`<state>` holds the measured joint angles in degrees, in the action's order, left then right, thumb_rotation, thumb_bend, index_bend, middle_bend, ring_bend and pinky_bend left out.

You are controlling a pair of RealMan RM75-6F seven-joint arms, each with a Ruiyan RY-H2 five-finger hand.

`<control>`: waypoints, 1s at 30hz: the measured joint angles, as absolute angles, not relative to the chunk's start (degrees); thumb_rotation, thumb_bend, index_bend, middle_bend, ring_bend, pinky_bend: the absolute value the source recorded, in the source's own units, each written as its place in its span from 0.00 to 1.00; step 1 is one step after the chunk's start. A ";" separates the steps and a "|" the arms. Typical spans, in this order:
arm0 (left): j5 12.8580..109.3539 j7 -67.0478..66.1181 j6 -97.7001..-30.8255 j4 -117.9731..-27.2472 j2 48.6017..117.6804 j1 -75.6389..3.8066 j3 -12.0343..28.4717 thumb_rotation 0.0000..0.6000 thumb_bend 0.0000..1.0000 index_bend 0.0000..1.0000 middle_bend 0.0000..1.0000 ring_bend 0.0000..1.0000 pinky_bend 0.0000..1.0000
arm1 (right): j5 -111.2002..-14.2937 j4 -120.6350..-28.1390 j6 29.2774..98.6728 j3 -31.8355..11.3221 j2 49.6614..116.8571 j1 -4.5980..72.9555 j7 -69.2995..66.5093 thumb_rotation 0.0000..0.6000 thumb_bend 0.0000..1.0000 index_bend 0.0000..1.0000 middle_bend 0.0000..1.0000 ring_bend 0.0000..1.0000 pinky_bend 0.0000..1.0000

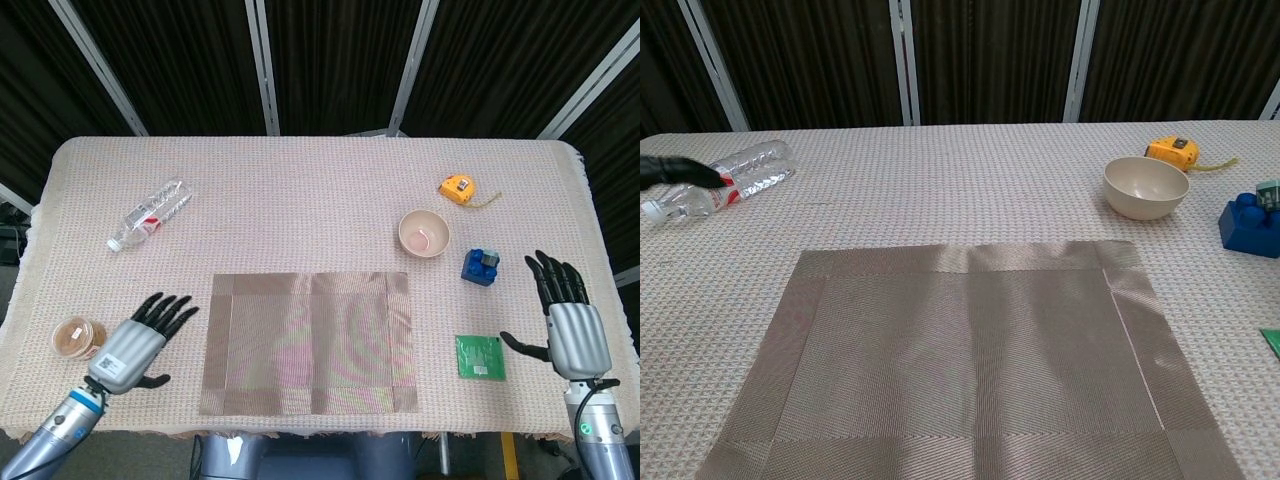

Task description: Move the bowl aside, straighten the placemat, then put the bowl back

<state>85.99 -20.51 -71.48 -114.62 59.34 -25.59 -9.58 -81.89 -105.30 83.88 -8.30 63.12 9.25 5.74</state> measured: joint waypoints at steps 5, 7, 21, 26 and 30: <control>82.79 -17.63 -76.67 -114.69 57.10 -23.70 -6.38 1.00 0.06 0.00 0.00 0.00 0.00 | -78.52 -103.17 80.76 -9.01 63.64 10.47 5.78 1.00 0.00 0.00 0.00 0.00 0.00; 79.85 -17.00 -78.50 -113.85 57.22 -22.71 -4.61 1.00 0.06 0.00 0.00 0.00 0.00 | -77.13 -102.31 78.95 -9.40 63.86 11.25 5.59 1.00 0.00 0.00 0.00 0.00 0.00; 68.01 -18.48 -85.98 -104.69 63.20 -18.44 3.69 1.00 0.06 0.00 0.00 0.00 0.00 | -69.35 -89.33 57.84 -13.19 69.37 26.71 10.49 1.00 0.00 0.19 0.00 0.00 0.00; 67.88 -18.69 -85.79 -102.80 63.28 -18.07 4.07 1.00 0.06 0.00 0.00 0.00 0.00 | -65.39 -80.78 50.72 -14.45 74.92 32.97 13.37 1.00 0.00 0.26 0.00 0.00 0.00; 67.77 -19.47 -86.61 -99.57 64.12 -17.49 4.69 1.00 0.06 0.00 0.00 0.00 0.00 | -62.44 -74.36 47.10 -15.23 79.16 36.63 14.67 1.00 0.03 0.28 0.00 0.00 0.00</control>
<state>67.77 -19.47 -86.61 -99.57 64.12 -17.49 4.69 -62.44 -74.36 47.10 -15.23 79.16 36.63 14.67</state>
